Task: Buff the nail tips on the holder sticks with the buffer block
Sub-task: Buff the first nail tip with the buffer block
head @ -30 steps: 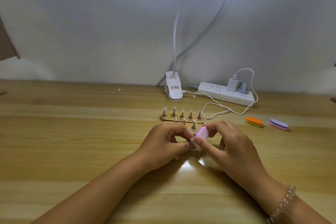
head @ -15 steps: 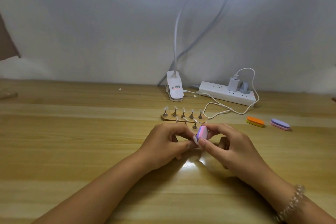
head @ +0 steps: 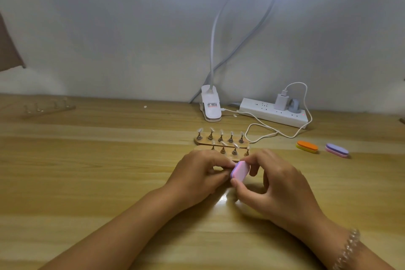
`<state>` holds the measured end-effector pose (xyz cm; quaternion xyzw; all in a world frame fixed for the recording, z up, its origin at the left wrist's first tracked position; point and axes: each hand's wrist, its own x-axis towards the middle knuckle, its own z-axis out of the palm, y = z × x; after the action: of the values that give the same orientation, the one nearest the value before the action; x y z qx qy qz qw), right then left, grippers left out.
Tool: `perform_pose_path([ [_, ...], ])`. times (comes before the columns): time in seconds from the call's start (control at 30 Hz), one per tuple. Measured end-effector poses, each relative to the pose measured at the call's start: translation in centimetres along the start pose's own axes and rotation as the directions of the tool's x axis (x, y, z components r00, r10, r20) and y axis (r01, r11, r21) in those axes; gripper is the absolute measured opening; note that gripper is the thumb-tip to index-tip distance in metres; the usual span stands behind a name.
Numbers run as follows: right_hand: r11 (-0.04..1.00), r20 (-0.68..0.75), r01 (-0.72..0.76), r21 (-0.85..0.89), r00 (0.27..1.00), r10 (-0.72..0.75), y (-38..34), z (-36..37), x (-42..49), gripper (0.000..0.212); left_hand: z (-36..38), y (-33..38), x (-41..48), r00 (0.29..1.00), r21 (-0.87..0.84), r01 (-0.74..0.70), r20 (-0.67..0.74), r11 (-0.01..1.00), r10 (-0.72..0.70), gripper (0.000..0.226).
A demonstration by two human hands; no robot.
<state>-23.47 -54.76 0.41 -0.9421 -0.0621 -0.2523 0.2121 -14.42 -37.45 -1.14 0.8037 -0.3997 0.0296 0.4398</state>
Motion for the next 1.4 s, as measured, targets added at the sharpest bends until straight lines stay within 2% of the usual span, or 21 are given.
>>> perform_pose_path([
  [0.13,0.990,-0.064,-0.106,0.098,0.992,0.113,0.6,0.0,0.6,0.027,0.1,-0.1,0.0,1.000,0.068,0.008,-0.018,0.998,-0.006,0.017],
  [0.2,0.994,-0.051,-0.079,0.069,0.995,0.083,0.5,0.1,0.5,0.028,0.1,-0.1,-0.1,1.000,0.103,0.006,-0.008,0.995,-0.006,0.020],
  [0.3,0.998,0.001,-0.025,0.057,1.000,0.025,0.1,0.1,0.2,0.033,0.0,-0.1,0.0,0.999,0.066,0.035,-0.024,0.997,-0.033,0.029],
  [0.4,0.985,-0.041,-0.104,0.136,0.993,0.110,0.5,0.0,0.8,0.031,0.2,0.1,0.0,1.000,0.144,0.011,0.002,0.990,-0.011,0.026],
  [0.47,0.987,-0.057,-0.096,0.128,0.993,0.104,0.6,0.1,0.7,0.030,0.2,0.2,-0.1,1.000,0.185,-0.002,0.009,0.983,0.000,0.025],
  [0.57,0.994,-0.004,-0.037,0.099,0.999,0.038,0.1,0.1,0.2,0.031,0.0,0.2,0.0,0.999,0.095,0.033,-0.037,0.995,-0.030,0.026],
  [0.73,0.973,-0.036,-0.144,0.182,0.988,0.153,0.9,0.2,0.9,0.025,0.2,0.3,-0.2,1.000,0.181,0.005,0.002,0.983,-0.005,0.015],
  [0.83,0.966,-0.022,-0.146,0.212,0.988,0.154,0.9,0.3,0.8,0.021,0.0,0.0,0.1,1.000,0.103,0.027,-0.004,0.994,-0.026,0.009],
  [0.97,0.934,-0.104,-0.195,0.299,0.967,0.235,1.2,0.0,1.0,0.009,0.0,0.0,0.3,0.999,0.024,0.048,0.017,0.999,-0.049,0.010],
  [1.03,0.954,-0.089,-0.146,0.262,0.980,0.175,0.8,0.0,0.9,0.012,0.1,0.0,0.3,0.998,0.042,0.044,0.039,0.998,-0.046,0.012],
  [1.13,0.995,0.011,-0.002,0.101,1.000,0.001,0.0,0.2,0.3,0.021,-0.1,-0.1,0.4,0.998,0.038,0.053,0.039,0.998,-0.055,0.019],
  [1.2,0.997,0.036,0.005,0.078,0.999,-0.008,-0.1,0.1,0.2,0.025,-0.2,-0.1,0.4,0.998,0.034,0.052,0.028,0.998,-0.053,0.020],
  [1.4,0.993,-0.047,-0.042,0.113,0.998,0.047,0.3,0.3,0.4,0.023,0.0,0.4,0.0,0.998,0.118,0.022,0.060,0.993,-0.029,0.027],
])
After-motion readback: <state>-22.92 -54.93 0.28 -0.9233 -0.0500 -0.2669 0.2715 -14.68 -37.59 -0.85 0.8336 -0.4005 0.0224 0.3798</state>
